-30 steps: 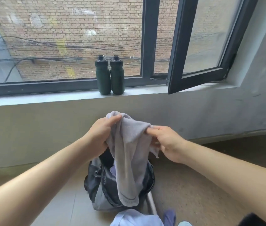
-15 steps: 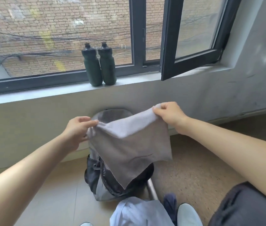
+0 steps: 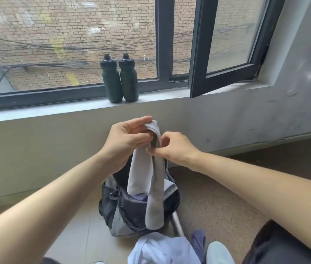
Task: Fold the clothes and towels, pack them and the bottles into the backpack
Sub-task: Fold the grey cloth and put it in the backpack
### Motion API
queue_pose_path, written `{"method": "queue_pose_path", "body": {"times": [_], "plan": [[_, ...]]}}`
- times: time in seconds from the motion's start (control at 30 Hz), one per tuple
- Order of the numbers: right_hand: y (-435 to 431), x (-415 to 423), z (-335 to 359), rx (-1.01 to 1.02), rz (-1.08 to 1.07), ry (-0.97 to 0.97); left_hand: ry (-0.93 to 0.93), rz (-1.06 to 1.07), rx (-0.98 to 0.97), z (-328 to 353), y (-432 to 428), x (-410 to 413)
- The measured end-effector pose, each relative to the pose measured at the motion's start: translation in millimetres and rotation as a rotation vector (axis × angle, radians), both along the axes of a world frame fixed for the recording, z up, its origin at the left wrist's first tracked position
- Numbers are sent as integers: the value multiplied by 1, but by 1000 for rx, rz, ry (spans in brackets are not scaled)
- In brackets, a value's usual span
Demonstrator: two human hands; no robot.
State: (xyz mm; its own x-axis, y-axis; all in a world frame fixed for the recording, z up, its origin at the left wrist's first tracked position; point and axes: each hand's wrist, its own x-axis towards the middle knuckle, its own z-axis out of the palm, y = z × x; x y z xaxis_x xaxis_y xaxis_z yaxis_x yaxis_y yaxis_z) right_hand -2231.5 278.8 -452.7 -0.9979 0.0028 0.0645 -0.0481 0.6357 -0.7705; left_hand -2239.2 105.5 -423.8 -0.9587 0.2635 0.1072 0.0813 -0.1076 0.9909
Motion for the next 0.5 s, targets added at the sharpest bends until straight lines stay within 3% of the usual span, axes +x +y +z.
{"method": "queue_pose_path", "body": {"times": [0.13,0.3,0.5], "plan": [[11,-17,-15,-51,-13,10,146,286,-107,-3,1,-4],[36,-27,-30,-19,63,-64,155,467,-104,-11,-17,-26],[61,-32,-41,42,177,-339,229,698,-469,-26,-32,-48]]}}
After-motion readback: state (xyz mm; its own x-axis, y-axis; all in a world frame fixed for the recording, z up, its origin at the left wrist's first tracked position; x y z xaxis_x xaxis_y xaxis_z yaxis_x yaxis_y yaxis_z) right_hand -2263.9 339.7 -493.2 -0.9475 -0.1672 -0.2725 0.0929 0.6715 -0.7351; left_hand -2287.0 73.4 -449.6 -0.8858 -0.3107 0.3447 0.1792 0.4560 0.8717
